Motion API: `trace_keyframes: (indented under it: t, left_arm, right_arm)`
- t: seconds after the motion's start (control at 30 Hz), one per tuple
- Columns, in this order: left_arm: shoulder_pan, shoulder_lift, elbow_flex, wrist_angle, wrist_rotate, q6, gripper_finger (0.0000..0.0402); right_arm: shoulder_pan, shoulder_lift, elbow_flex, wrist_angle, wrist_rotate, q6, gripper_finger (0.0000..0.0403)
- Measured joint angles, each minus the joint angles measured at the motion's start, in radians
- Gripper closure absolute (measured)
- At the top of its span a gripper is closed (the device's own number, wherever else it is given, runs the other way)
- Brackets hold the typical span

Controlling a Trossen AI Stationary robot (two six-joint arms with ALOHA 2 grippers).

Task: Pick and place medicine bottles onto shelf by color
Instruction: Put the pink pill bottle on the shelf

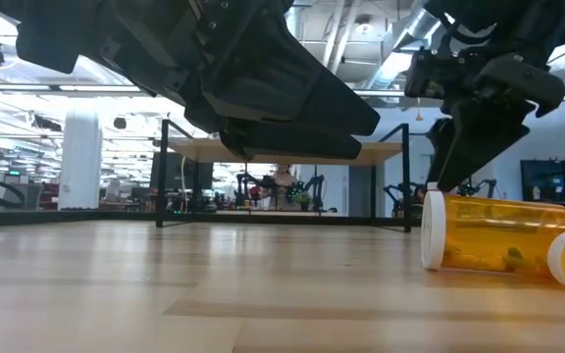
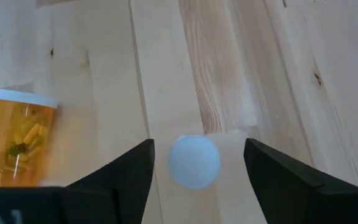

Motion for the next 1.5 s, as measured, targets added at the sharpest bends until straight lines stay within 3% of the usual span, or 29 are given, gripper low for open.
trace_keyframes:
  t: [0.57, 1.0, 1.17, 1.5]
  left_arm:
    - [0.000, 0.000, 0.000, -0.001, -0.001, -0.002, 0.0184]
    - [0.000, 0.000, 0.000, -0.001, -0.002, -0.005, 0.0184]
    - [0.000, 0.000, 0.000, -0.001, -0.002, -0.005, 0.0184]
    - [0.005, 0.000, 0.000, -0.018, -0.001, -0.006, 0.0184]
  right_arm:
    - [0.000, 0.000, 0.000, 0.000, -0.001, 0.000, 0.0265]
    - [-0.030, 0.000, 0.193, -0.192, -0.002, -0.103, 0.0260]
    - [-0.127, -0.047, 0.288, -0.293, -0.001, -0.215, 0.0265]
    - [-0.529, -0.302, 0.394, -0.265, -0.029, -0.424, 0.0261]
